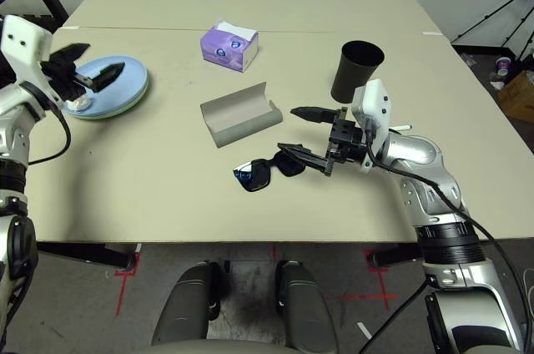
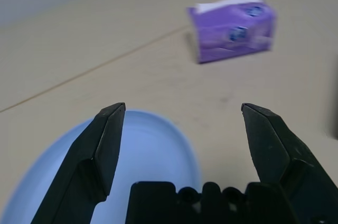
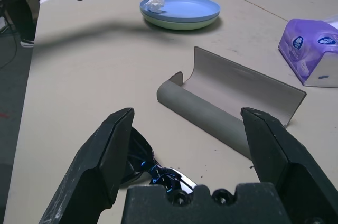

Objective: Organize and tidy the items on the table.

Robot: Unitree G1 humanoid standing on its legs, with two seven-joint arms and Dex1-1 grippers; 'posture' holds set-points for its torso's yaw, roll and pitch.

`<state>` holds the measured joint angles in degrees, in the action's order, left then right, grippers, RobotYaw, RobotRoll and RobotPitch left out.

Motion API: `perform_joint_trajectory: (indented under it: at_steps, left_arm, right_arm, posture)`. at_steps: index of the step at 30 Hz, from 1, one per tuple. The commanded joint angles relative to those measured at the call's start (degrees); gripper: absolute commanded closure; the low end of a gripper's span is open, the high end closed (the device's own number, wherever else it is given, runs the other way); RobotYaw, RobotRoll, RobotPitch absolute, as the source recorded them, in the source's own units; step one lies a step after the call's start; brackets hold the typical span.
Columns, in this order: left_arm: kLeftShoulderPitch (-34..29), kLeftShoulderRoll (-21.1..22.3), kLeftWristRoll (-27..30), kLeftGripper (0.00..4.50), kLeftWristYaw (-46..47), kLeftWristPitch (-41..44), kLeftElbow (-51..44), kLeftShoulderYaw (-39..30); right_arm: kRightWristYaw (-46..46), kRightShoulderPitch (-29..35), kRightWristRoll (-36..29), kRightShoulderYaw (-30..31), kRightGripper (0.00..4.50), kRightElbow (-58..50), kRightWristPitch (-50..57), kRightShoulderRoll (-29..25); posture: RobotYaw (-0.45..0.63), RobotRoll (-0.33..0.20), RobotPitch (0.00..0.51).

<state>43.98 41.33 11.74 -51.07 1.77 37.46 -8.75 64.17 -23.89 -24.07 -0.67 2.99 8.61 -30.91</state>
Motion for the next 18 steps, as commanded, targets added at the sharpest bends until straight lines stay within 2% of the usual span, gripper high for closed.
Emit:
perform_joint_trajectory:
  at_steps: [1, 9, 16, 18]
  left_arm:
    - [-4.0, -1.2, 3.4, 0.02, -6.5, 5.7, -8.3, 2.4]
    - [-11.0, -1.5, 9.1, 0.02, -12.0, 10.8, -20.1, 1.6]
    - [-13.7, 1.7, 9.3, 0.02, -20.5, 11.0, -21.8, 4.3]
    - [-14.4, 2.6, 8.1, 0.02, -24.1, 8.7, -20.7, 6.0]
  right_arm:
    - [1.0, -1.9, 0.6, 0.3, 0.0, 1.5, -0.5, -0.8]
    - [2.8, -4.5, 1.1, 0.6, 0.0, 3.9, -1.4, -1.4]
    - [5.0, -6.8, 1.7, 0.9, 0.0, 5.8, -1.5, -2.0]
    - [5.6, -7.7, 1.9, 1.0, 0.0, 6.2, -1.3, -2.2]
  posture:
    - [0.02, 0.0, 0.137]
    - [0.03, 0.0, 0.14]
    - [0.02, 0.0, 0.154]
    - [0.02, 0.0, 0.161]
